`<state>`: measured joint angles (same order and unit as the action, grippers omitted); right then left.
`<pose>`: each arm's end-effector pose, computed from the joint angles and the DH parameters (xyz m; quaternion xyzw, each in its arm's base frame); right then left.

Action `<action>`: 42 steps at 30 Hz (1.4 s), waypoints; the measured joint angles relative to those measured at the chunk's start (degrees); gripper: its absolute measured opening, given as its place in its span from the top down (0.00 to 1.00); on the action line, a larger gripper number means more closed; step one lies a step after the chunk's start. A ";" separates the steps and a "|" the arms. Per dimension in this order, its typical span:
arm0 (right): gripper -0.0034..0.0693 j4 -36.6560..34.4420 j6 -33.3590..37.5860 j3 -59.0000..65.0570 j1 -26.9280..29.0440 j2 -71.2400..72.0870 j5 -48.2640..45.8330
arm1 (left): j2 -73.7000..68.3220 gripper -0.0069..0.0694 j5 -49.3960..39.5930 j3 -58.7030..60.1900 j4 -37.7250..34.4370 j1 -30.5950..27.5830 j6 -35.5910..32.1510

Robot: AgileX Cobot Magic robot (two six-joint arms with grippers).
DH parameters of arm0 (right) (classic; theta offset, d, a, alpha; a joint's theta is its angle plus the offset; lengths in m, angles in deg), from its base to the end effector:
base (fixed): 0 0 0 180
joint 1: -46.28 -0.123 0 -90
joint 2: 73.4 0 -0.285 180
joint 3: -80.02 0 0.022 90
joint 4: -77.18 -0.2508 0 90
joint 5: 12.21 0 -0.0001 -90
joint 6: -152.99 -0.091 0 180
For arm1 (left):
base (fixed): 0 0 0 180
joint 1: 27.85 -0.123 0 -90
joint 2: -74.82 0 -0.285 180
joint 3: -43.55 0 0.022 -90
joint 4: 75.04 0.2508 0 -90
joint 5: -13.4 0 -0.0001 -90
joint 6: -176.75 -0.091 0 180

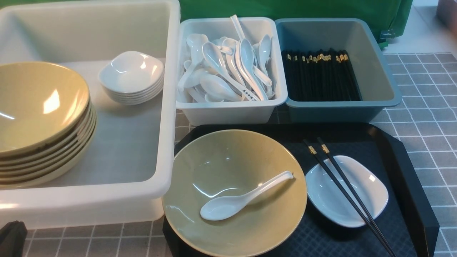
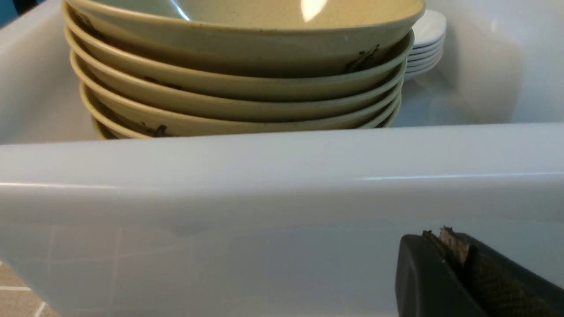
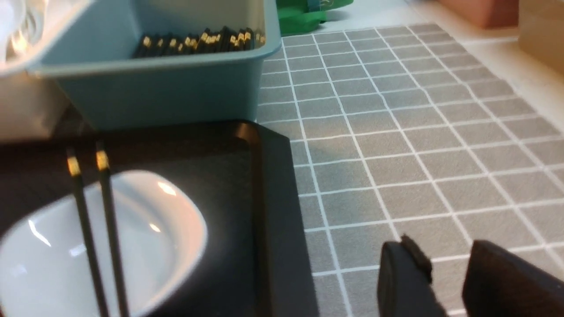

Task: On grey table put chopsticks spoon bowls plates into blue grey white boxes.
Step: 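Move the grippers toward the tableware on the black tray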

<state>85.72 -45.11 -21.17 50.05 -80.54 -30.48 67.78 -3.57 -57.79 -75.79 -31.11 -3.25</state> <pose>0.0536 -0.0078 0.1759 0.1086 0.7806 0.0150 0.6154 0.0543 0.0027 0.1786 -0.0259 0.7804 0.0124 0.6247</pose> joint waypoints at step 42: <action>0.89 -0.55 -2.97 -25.64 -14.43 -20.86 -8.84 | -28.54 0.92 -22.07 -37.53 -23.52 0.00 -13.37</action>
<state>85.17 -48.09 -46.80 35.62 -101.40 -39.32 39.24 -25.63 -95.32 -99.32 -31.11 -16.62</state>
